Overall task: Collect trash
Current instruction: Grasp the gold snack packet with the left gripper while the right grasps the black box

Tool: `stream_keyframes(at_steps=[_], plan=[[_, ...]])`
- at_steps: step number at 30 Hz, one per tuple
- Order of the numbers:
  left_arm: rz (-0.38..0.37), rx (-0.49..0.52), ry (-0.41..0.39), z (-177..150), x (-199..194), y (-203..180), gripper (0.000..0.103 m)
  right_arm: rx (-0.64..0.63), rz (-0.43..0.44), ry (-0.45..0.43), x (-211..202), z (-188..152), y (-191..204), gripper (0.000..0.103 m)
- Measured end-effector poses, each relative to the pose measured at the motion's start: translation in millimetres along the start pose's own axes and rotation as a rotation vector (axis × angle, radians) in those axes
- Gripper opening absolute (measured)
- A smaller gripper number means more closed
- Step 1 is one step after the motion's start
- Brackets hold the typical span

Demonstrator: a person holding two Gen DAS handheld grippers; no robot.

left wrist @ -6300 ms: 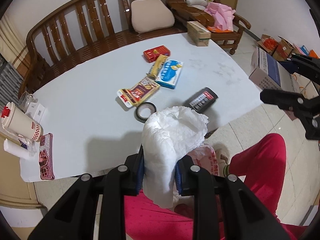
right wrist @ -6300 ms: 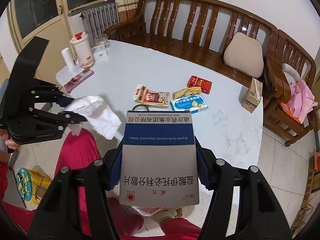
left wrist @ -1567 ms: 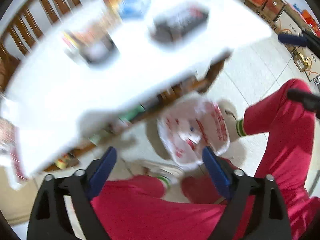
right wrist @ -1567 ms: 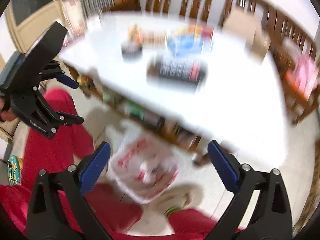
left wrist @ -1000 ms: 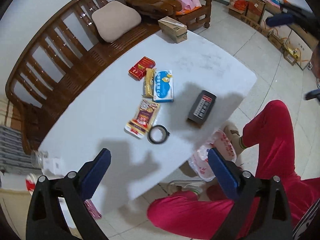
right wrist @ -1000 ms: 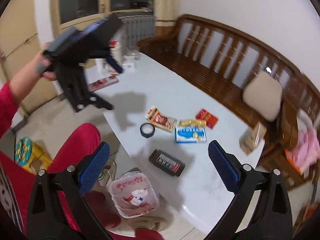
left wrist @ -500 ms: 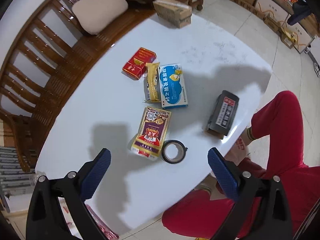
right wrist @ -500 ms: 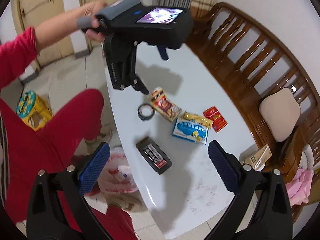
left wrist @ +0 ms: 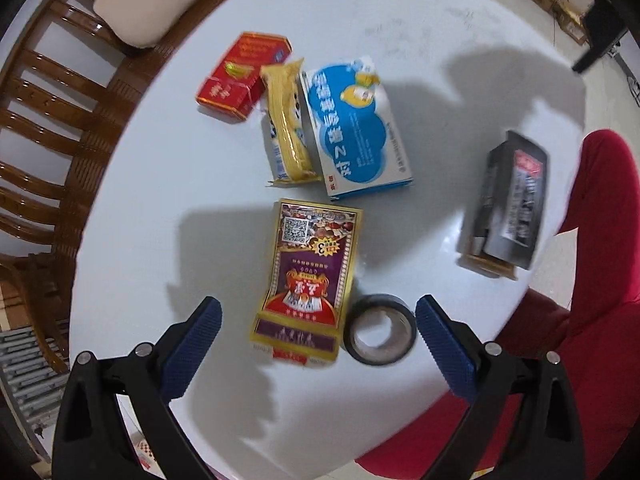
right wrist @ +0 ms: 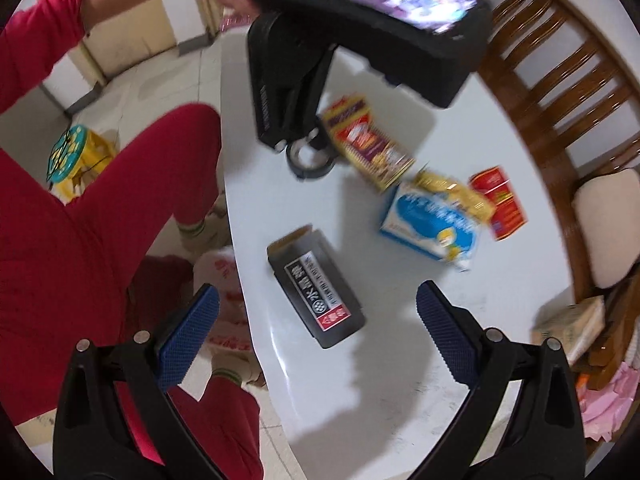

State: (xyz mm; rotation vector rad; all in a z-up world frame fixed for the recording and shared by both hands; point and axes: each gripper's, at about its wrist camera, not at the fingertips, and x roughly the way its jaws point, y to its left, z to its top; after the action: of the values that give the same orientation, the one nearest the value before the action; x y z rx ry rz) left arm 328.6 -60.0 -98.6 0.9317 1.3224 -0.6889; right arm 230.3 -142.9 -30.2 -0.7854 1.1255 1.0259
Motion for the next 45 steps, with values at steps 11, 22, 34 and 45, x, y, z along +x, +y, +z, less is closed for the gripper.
stream_keyframes(at_steps=[11, 22, 34, 45], plan=[[-0.053, -0.032, 0.049, 13.3, 49.5, 21.2, 0.095, -0.033, 0.085, 0.103, 77.4, -1.2, -2.1, 0.096], [-0.119, -0.061, 0.034, 15.1, 68.6, 51.1, 0.096, -0.05, 0.074, 0.148, 112.2, 2.1, -5.5, 0.095], [-0.145, -0.073, -0.008, 14.6, 67.5, 51.1, 0.096, -0.037, 0.042, 0.147, 119.7, 6.0, -6.8, 0.083], [-0.184, -0.112, -0.047, 16.2, 54.2, 36.6, 0.065, 0.046, 0.017, 0.122, 113.2, 10.6, -10.4, 0.055]])
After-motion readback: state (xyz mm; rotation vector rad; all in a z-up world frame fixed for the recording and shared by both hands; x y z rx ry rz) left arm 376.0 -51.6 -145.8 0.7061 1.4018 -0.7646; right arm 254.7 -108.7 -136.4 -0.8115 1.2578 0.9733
